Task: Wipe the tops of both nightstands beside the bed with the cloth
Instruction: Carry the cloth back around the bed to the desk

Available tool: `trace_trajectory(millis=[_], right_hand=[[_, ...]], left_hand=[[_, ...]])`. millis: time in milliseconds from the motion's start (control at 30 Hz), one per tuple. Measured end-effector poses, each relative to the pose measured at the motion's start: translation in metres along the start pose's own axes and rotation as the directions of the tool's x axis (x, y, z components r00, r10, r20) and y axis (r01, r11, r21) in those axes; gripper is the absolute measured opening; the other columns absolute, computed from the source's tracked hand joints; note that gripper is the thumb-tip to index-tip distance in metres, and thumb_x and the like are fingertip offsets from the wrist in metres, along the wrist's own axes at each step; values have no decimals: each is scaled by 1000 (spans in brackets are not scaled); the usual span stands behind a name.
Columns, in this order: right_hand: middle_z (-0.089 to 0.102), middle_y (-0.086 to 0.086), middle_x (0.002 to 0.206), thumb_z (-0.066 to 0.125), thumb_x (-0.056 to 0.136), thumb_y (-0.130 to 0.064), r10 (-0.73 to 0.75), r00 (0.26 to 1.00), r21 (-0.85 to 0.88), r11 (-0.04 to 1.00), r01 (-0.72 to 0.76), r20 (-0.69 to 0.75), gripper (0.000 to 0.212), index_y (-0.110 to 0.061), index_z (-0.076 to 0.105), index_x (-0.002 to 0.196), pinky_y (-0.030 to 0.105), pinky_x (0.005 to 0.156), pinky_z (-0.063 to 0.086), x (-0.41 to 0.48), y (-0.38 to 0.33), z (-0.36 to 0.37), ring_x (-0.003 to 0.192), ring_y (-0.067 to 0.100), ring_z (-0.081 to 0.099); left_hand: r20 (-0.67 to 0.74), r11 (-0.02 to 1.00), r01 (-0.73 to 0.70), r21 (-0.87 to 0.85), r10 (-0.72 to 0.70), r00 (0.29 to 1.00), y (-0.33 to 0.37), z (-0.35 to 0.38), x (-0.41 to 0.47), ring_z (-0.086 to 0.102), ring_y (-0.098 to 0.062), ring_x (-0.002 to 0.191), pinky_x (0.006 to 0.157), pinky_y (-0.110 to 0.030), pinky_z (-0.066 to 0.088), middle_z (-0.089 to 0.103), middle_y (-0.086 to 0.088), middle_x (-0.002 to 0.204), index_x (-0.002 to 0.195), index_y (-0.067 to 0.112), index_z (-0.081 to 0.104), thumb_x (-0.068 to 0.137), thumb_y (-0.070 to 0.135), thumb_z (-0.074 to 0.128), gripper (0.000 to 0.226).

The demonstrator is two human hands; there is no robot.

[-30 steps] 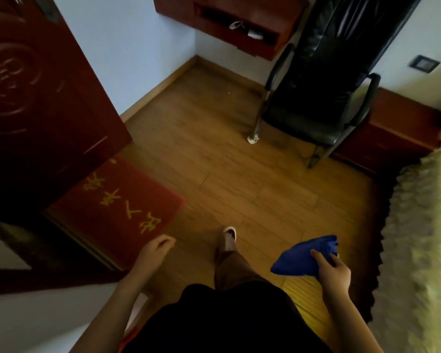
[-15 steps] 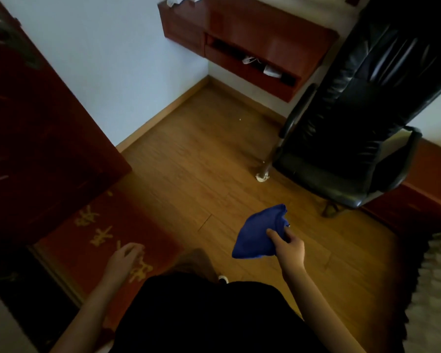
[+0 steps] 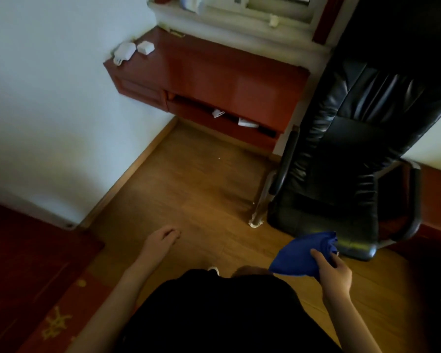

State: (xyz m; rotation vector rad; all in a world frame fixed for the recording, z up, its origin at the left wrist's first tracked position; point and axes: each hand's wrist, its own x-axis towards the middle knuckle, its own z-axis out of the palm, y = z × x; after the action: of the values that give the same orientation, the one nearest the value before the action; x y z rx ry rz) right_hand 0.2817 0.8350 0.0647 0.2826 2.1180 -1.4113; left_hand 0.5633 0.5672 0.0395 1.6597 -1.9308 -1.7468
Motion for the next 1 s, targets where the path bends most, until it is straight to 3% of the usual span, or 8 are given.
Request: trace_trajectory(millis=[133, 233, 367, 567, 733, 833, 900, 1000], right_hand=[[65, 9, 110, 70, 86, -19, -14, 999, 54, 998, 16, -43, 49, -4, 56, 130, 40, 85, 52, 36, -49, 36, 94, 25, 63], [67, 11, 112, 70, 86, -21, -20, 999, 76, 997, 23, -31, 45, -6, 59, 127, 39, 82, 53, 71, -81, 68, 94, 25, 65], [65, 9, 115, 71, 85, -24, -9, 999, 93, 996, 5, 45, 52, -9, 55, 132, 34, 76, 52, 127, -130, 121, 97, 24, 65], [67, -2, 100, 73, 84, -20, -60, 985, 86, 995, 47, 162, 45, -8, 59, 125, 28, 67, 51, 198, -218, 189, 88, 18, 66], [68, 5, 108, 73, 84, -19, -125, 961, 89, 990, 107, 245, 26, -17, 64, 108, 38, 84, 54, 246, -298, 232, 94, 24, 66], [69, 8, 114, 72, 84, -21, -160, 954, 115, 984, 134, 255, 38, -12, 63, 120, 44, 88, 56, 272, -340, 258, 97, 27, 68], [71, 7, 113, 75, 81, -26, -167, 952, 182, 976, 122, 255, 44, -12, 63, 121, 46, 90, 56, 290, -365, 276, 98, 27, 70], [72, 1, 112, 78, 72, -36, -166, 954, 282, 955, 93, 249, 55, -16, 64, 122, 38, 86, 58, 320, -388, 300, 98, 21, 71]], left_hand=[[84, 996, -47, 80, 40, 996, 52, -21, 66, 65, -14, 97, 89, -38, 52, 70, 3, 101, 94, 30, 68, 98, 27, 50, 19], [84, 994, -74, 85, 66, 994, 80, -23, 108, 64, -12, 97, 84, -31, 51, 70, 6, 100, 94, 30, 69, 98, 27, 50, 19], [28, 991, -110, 80, 108, 994, 122, -17, 169, 63, -14, 95, 80, -27, 49, 69, 3, 97, 92, 29, 67, 98, 21, 50, 19], [-69, 976, -203, 80, 209, 975, 215, -11, 257, 61, -9, 94, 78, -25, 47, 66, 7, 100, 96, 35, 61, 98, 26, 50, 15], [-55, 948, -270, 168, 282, 958, 300, -7, 323, 61, -12, 98, 87, -31, 50, 64, 5, 102, 107, 23, 61, 99, 25, 47, 16], [-13, 917, -329, 224, 341, 940, 344, -6, 365, 59, -9, 106, 87, -23, 46, 62, 8, 112, 116, 24, 60, 99, 30, 46, 23], [6, 886, -366, 284, 380, 925, 370, -4, 396, 56, -10, 114, 95, -26, 45, 59, 5, 124, 126, 20, 58, 99, 29, 47, 31], [4, 820, -412, 398, 447, 894, 401, 0, 447, 50, -14, 126, 105, -32, 42, 54, 1, 137, 135, 18, 51, 98, 28, 49, 39]])
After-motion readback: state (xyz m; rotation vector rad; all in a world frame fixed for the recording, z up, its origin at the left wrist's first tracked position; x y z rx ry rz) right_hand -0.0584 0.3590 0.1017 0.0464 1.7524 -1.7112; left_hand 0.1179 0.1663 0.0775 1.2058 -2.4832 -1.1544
